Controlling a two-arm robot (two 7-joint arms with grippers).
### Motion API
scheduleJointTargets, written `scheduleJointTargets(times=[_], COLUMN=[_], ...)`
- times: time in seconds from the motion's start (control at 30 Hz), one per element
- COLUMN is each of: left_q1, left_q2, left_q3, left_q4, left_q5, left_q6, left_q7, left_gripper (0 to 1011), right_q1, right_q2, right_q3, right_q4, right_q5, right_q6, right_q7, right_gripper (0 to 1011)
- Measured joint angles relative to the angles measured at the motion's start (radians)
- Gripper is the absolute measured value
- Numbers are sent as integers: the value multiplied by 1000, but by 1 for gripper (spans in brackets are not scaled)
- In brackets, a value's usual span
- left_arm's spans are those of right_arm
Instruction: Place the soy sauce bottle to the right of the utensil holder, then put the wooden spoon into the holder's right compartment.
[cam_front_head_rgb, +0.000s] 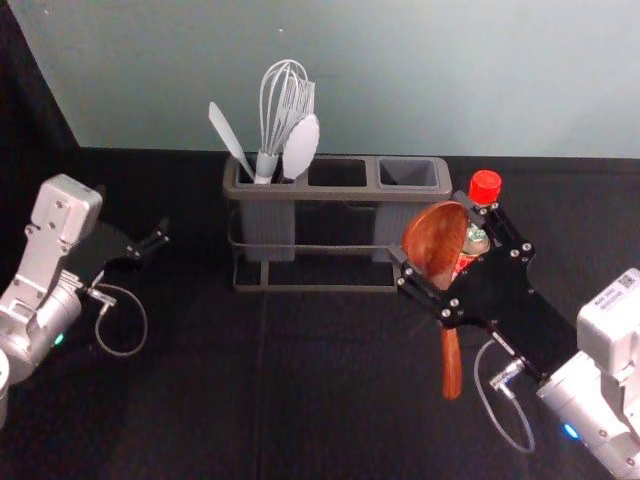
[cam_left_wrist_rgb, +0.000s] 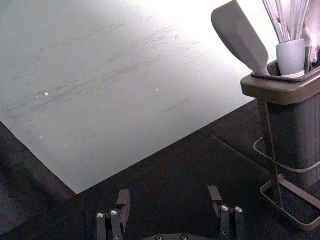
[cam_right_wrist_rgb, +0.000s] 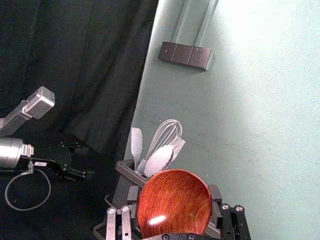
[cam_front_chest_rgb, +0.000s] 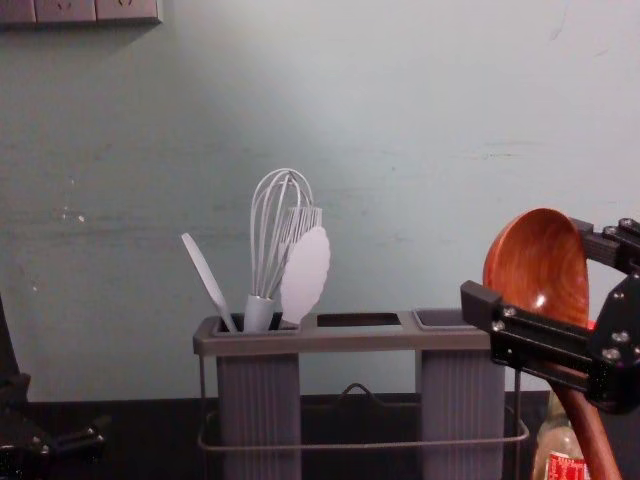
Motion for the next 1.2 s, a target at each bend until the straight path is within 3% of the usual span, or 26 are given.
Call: scheduleJointTargets(times=[0.27, 0.43, 0.8, 1.2], left_q1=[0, 0, 0, 0], left_q2=[0, 0, 0, 0], left_q3=[0, 0, 0, 0], left_q4=[0, 0, 0, 0], left_q5=[0, 0, 0, 0], left_q6=[0, 0, 0, 0], left_q7=[0, 0, 0, 0], left_gripper=[1011, 1011, 1011, 1011], right_q1=[0, 29, 143, 307], right_q2=[0, -10, -21, -31], right_q3=[0, -6, -18, -27], right_q4=[0, 14, 61, 157], right_q5=[0, -9, -7, 32], right_q6=[1, -3, -24, -90], right_q7=[1, 1, 22, 56], right_gripper=[842, 842, 841, 842])
